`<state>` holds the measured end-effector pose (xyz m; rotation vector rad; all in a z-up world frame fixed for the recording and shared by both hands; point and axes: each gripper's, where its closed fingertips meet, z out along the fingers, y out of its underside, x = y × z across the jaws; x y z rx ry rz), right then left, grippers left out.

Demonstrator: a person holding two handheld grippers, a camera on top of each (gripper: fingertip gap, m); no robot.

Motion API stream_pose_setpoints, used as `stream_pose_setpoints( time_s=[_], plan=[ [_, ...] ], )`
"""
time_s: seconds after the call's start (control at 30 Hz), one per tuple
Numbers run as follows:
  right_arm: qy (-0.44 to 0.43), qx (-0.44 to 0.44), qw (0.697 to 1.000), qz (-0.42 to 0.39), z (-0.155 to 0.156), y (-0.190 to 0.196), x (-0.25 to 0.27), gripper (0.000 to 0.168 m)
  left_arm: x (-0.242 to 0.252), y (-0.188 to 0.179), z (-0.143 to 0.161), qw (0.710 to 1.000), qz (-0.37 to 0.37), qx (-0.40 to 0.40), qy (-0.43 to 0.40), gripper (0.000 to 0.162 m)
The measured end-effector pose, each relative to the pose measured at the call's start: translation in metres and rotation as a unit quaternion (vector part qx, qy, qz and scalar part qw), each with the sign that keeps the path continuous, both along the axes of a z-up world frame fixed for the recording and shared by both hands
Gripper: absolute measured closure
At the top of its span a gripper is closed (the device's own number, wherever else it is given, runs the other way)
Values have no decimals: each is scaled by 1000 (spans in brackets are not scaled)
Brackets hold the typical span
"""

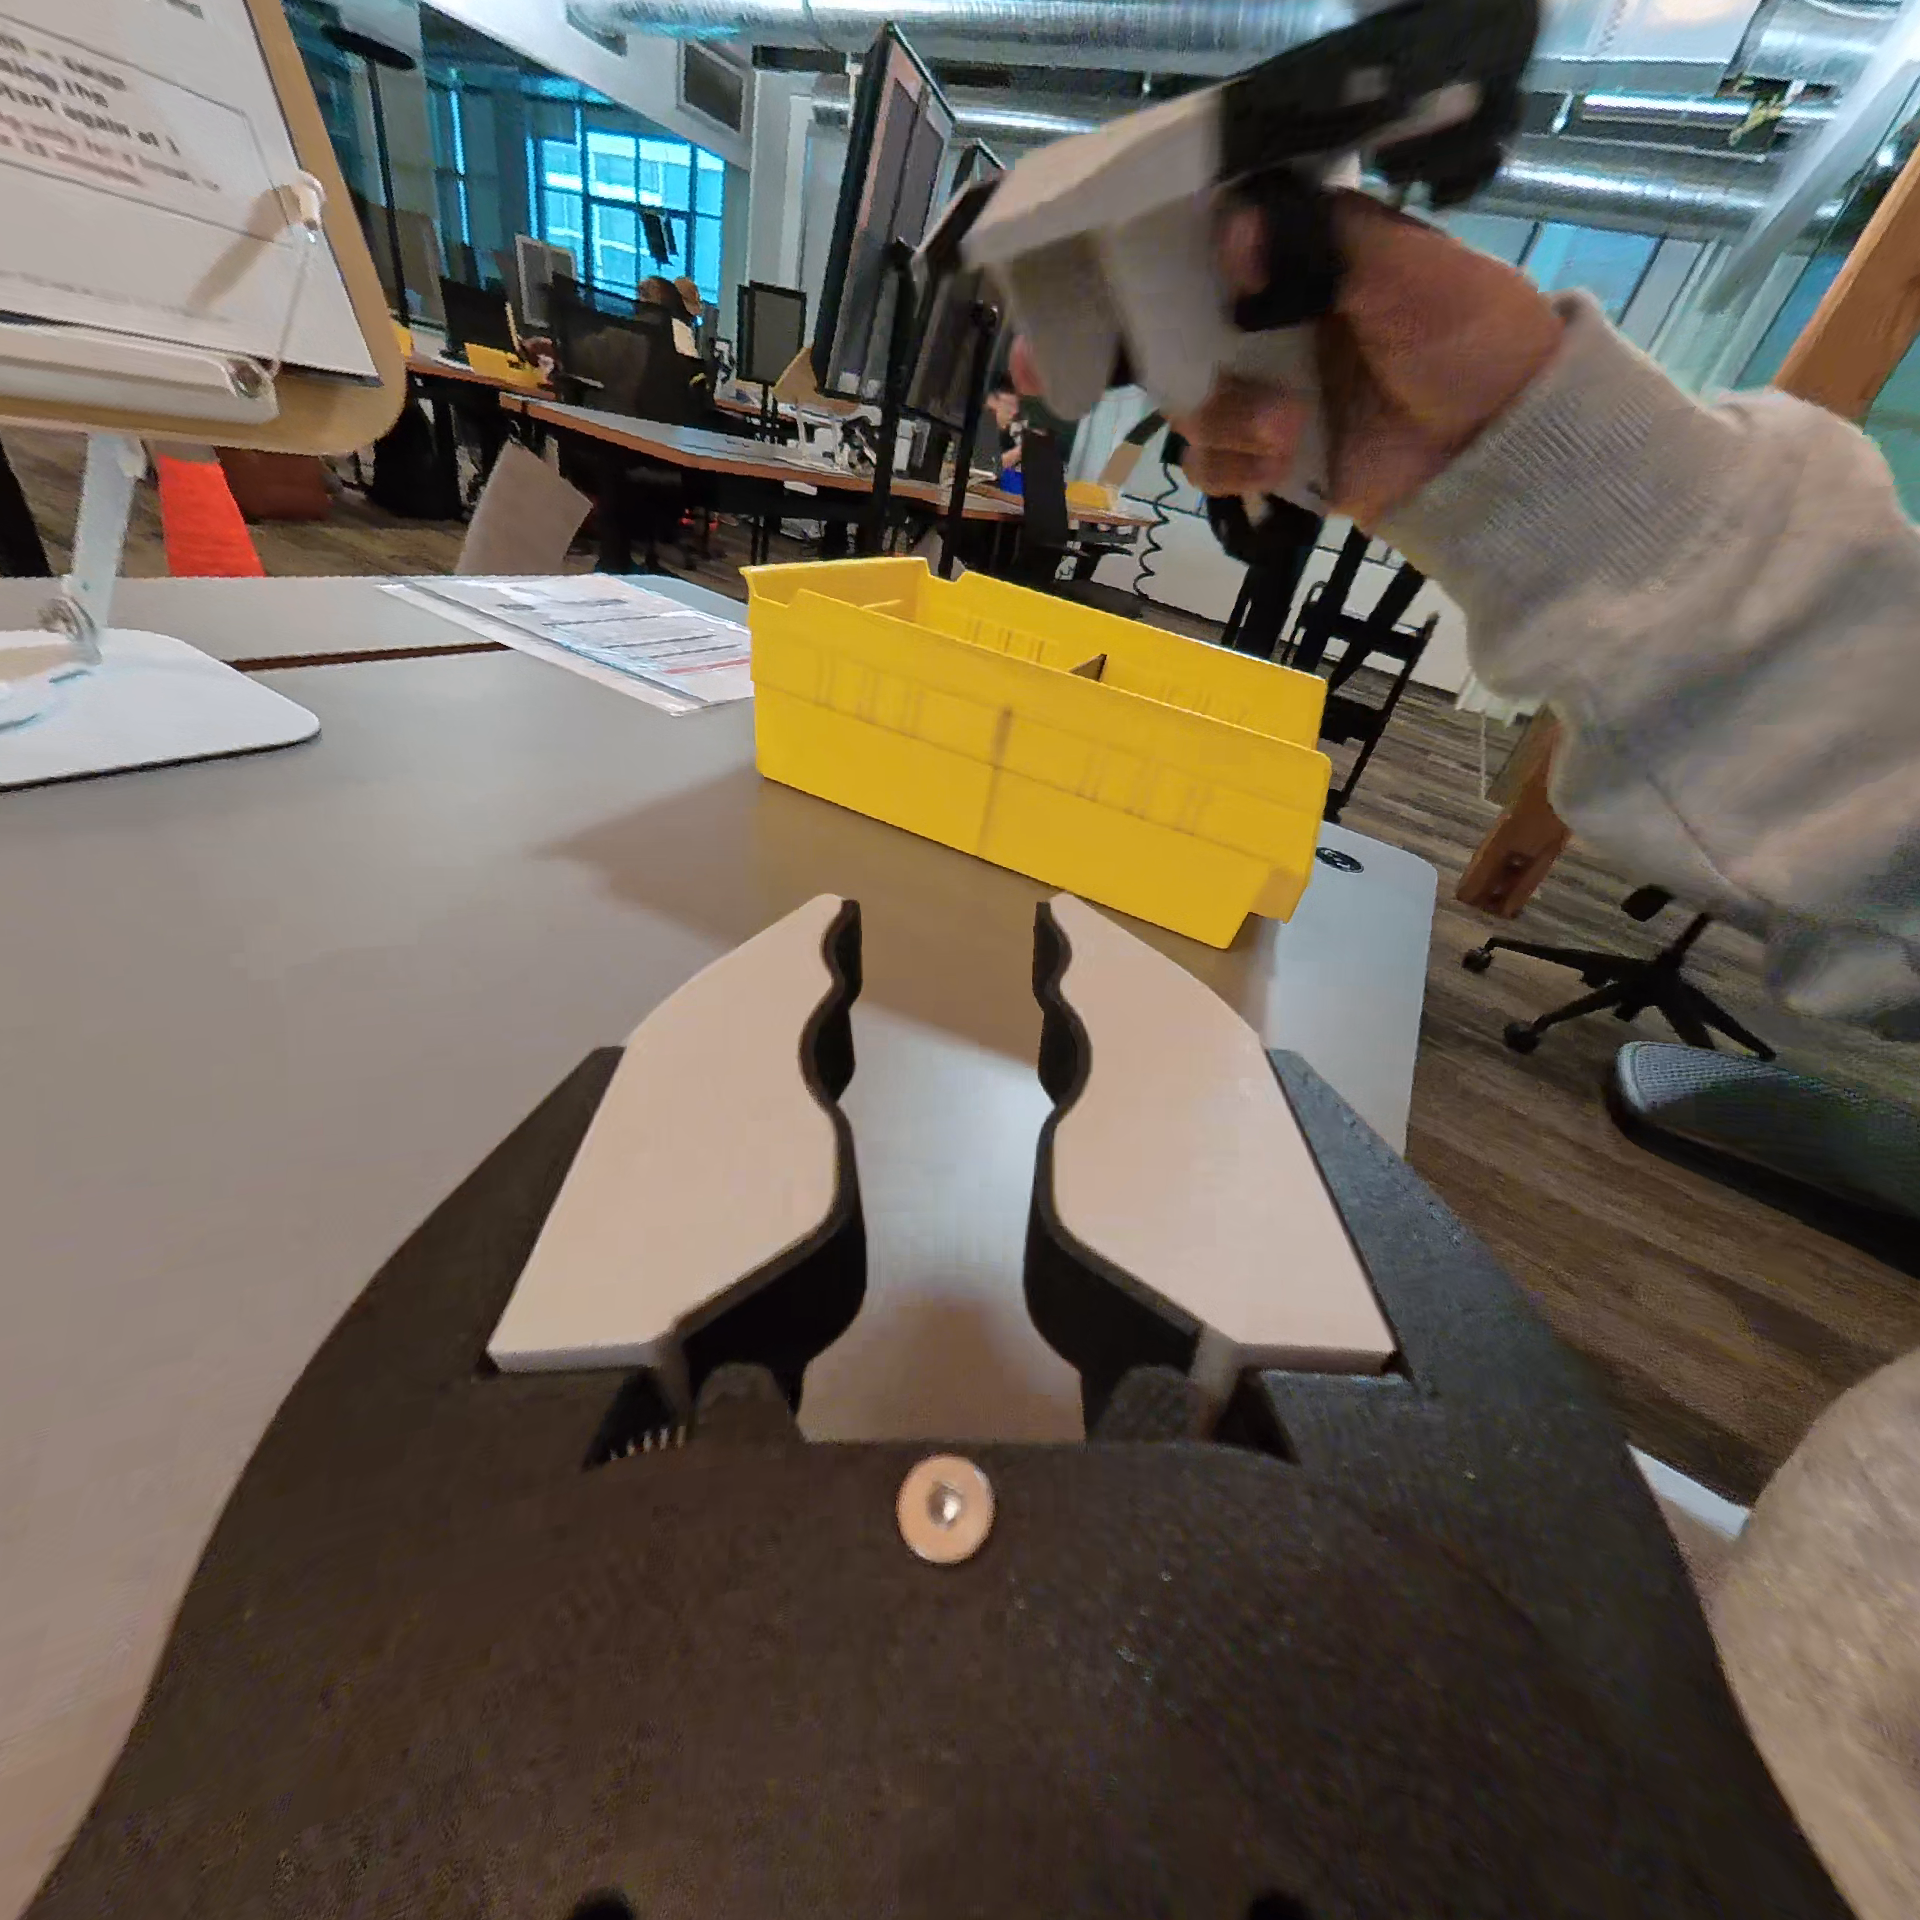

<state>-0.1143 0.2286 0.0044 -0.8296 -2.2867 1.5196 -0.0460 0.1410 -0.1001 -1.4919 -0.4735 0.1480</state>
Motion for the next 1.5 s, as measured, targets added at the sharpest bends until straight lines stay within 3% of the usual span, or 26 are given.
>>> stream_pose_setpoints(
  time_s=[0.03, 0.1, 0.17, 0.3, 0.47, 0.53, 0.6, 0.7, 0.83, 0.9, 1.1, 1.37, 1.5],
  plan=[
    [19, -45, 998, 42, 3, -28, 27, 147, 0, 0, 0, 1000, -3, 2, -7, 132],
    [36, -128, 986, 96, -8, -70, 72, 146, -1, -1, 2, 1000, 0, 11, -15, 137],
    [63, -164, 980, 95, -27, -88, 95, 147, -8, -10, 7, 999, 25, 23, -16, 147],
    [100, -178, 978, 29, -37, -70, 103, 152, -48, -67, 39, 990, 134, 48, -3, 162],
    [96, -201, 975, -24, -54, -38, 104, 150, -103, -234, 142, 937, 334, 70, 79, 161],
    [69, -172, 982, -25, -68, -38, 104, 149, -113, -300, 169, 929, 363, 57, 53, 158],
    [86, -149, 985, -23, -66, -38, 108, 149, -119, -351, 174, 933, 358, 17, 0, 155],
    [124, -105, 986, -23, -69, -39, 111, 152, -130, -421, 124, 909, 369, -164, -105, 150],
    [94, -82, 992, -11, -89, -50, 109, 153, -92, -482, 18, 823, 278, -400, -290, 134],
    [91, -76, 993, -10, -90, -55, 107, 153, -71, -500, -21, 778, 238, -469, -345, 130],
    [110, -70, 991, -7, -81, -62, 110, 154, -63, -509, -78, 740, 203, -485, -420, 133],
    [106, -89, 990, -12, -79, -57, 113, 154, -59, -517, -100, 718, 194, -490, -454, 129],
    [107, -113, 988, -13, -72, -53, 114, 154, -62, -519, -102, 716, 200, -486, -460, 141]
  ],
)
